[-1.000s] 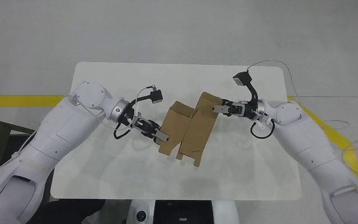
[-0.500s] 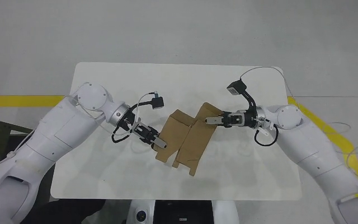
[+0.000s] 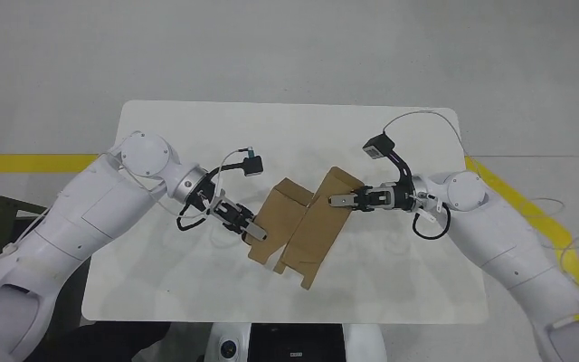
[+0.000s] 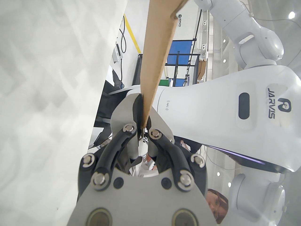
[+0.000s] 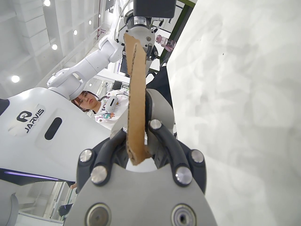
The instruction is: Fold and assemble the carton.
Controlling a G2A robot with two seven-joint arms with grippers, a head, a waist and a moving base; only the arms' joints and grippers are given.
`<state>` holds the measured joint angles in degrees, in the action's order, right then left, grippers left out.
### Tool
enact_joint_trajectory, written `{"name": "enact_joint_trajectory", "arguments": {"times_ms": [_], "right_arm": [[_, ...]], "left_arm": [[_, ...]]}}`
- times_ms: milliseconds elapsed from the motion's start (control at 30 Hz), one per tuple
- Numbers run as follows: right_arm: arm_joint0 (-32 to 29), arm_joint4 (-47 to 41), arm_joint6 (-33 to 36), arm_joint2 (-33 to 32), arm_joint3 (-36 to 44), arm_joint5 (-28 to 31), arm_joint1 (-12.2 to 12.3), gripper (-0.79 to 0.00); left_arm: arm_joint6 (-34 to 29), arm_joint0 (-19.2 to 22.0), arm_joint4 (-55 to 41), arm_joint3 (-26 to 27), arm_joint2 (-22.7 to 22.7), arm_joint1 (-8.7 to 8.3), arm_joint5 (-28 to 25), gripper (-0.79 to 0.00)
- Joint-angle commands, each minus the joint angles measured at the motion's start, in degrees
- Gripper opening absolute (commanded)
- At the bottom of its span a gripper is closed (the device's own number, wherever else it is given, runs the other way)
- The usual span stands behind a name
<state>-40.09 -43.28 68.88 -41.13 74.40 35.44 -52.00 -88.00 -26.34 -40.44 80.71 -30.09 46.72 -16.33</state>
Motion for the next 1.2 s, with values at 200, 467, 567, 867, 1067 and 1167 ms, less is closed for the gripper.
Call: {"name": "enact_joint_trajectory", "arguments": {"times_ms": [200, 467, 567, 867, 1067, 1167], "right_arm": [[0.26, 0.96, -3.59, -0.56, -2.53, 3.57, 0.15, -0.785], [0.88, 2.68, -10.81, -1.46, -7.67, 10.78, -0.62, -0.785], [1.39, 2.8, -13.05, -1.35, -9.16, 13.02, -1.43, -0.785], [2.43, 6.56, -22.5, 0.17, -11.14, 14.28, -4.77, -0.785], [2.54, 10.47, -27.7, 0.32, -12.55, 13.98, -6.37, -0.785], [2.42, 12.47, -29.66, -0.38, -13.61, 14.07, -6.72, -0.785]], "left_arm": [[2.93, 0.06, -0.41, -2.96, -1.38, -0.23, -2.92, 0.0], [11.8, -0.81, -1.46, -9.16, -4.77, 0.33, -11.76, 0.0], [13.6, -1.26, -1.32, -10.34, -5.33, 0.78, -13.56, 0.0], [20.86, -3.54, -1.57, -10.96, -6.79, 2.28, -15.26, 0.0], [22.1, -4.55, -0.62, -9.59, -8.29, 2.75, -16.09, 0.0], [21.99, -4.96, -0.11, -9.46, -9.06, 2.87, -15.82, 0.0]]}}
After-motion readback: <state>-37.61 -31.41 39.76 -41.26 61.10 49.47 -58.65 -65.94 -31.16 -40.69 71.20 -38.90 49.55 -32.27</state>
